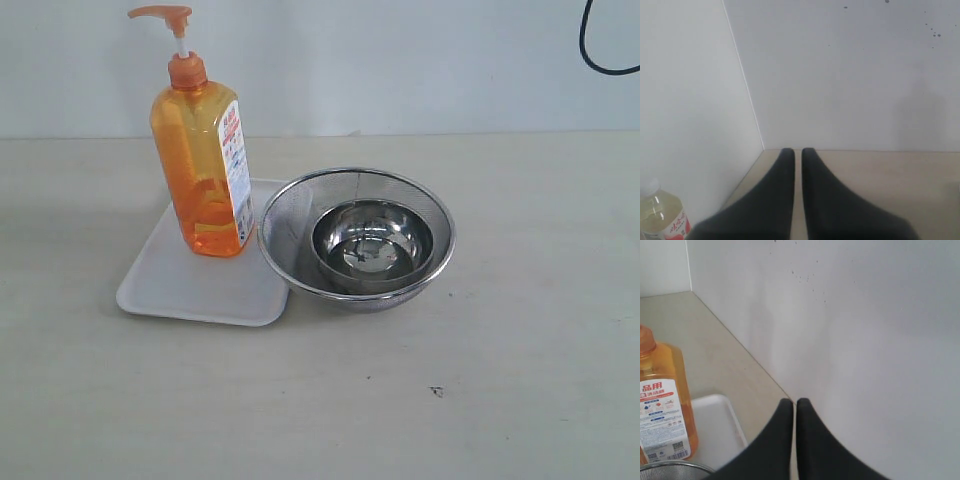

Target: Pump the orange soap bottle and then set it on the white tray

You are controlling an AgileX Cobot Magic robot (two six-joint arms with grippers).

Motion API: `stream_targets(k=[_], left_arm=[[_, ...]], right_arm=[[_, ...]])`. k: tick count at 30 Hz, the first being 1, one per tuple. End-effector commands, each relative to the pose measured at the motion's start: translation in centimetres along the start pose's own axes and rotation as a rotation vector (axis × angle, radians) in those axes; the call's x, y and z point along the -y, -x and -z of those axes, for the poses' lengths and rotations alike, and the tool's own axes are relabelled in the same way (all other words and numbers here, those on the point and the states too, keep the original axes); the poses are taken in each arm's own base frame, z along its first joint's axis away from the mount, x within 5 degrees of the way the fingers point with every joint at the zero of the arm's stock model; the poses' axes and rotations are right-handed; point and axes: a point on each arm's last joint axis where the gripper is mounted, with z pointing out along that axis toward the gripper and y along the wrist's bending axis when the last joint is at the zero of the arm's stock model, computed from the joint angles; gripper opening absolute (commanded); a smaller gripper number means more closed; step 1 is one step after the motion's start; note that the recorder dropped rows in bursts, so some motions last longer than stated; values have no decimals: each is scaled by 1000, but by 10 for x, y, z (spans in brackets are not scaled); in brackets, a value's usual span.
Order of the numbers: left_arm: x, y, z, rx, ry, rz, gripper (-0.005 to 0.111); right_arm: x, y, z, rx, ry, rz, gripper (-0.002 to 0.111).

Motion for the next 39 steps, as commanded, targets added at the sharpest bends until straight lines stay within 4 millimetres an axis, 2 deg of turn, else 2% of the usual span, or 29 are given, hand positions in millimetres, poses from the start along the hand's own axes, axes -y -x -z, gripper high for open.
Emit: stream_targets(k=[1,31,33,35,36,38,39], left_arm=[[0,0,0,12,-7,-6,5],[0,0,0,12,-7,-6,5],[0,0,0,12,-7,-6,5],[0,0,0,12,-7,-6,5],[0,0,0,12,-7,-6,5],[0,0,0,12,-7,-6,5],[0,0,0,12,-7,-6,5]], right_arm=[[1,2,1,6,-6,-8,0],[0,3,2,8,-3,-5,0],[-2,19,12,28,-45,12,0],[-10,43,30,59,-116,32,0],[-13,55,42,74,-189,40,0],[-15,65,58,91,-312,4,0],[-16,72,72,111,-427,-43,0]])
